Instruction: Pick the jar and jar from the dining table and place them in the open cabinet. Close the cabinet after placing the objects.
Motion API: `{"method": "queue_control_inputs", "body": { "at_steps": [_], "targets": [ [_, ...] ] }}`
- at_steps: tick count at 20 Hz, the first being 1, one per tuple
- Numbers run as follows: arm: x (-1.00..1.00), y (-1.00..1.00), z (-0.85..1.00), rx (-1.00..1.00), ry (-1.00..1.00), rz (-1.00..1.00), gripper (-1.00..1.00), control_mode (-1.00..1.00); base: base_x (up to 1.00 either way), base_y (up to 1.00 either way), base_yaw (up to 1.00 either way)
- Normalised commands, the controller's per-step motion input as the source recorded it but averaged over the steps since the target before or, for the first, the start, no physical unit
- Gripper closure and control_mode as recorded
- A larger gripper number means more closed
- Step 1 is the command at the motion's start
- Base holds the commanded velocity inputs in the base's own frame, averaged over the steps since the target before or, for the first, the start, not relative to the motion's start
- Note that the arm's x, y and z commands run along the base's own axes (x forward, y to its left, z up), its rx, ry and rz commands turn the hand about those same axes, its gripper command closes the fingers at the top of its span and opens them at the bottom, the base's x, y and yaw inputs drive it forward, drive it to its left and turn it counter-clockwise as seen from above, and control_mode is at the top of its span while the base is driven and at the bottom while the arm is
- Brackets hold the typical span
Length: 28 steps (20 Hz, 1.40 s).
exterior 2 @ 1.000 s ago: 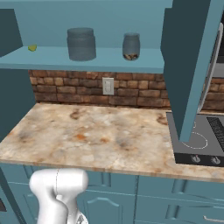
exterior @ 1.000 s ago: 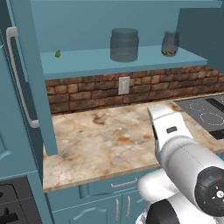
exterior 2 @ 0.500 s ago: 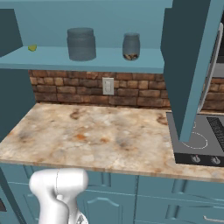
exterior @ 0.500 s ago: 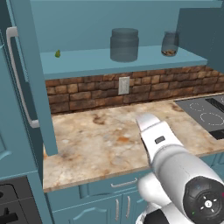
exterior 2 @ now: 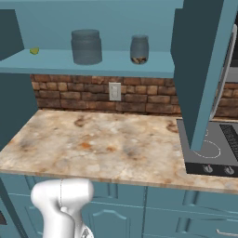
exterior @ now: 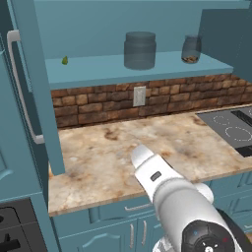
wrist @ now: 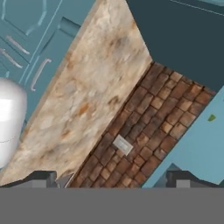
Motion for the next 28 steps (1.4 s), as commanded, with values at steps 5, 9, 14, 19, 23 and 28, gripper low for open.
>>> {"method": "queue_control_inputs", "body": {
  "at_steps": [5, 9, 14, 19, 23, 28],
  "targets": [
    [0.00, 0.26, -0.27, -0.14, -0.02, 0.11, -1.00, -1.00, 0.00, 0.00, 0.00],
    [0.00, 0.27, -0.29, -0.13, -0.02, 0.10, -1.00, -1.00, 0.00, 0.00, 0.00],
    [0.00, 0.23, -0.22, -0.11, -0.01, 0.10, -1.00, -1.00, 0.00, 0.00, 0.00],
    [0.03, 0.21, -0.19, -0.08, -0.01, 0.07, -1.00, -1.00, 0.00, 0.00, 0.00],
    [0.12, 0.30, -0.13, -0.04, -0.02, 0.05, -1.00, -1.00, 0.00, 0.00, 0.00],
    [0.20, 0.40, -0.06, -0.01, 0.00, 0.01, -1.00, -1.00, 0.00, 0.00, 0.00]
  ]
}}
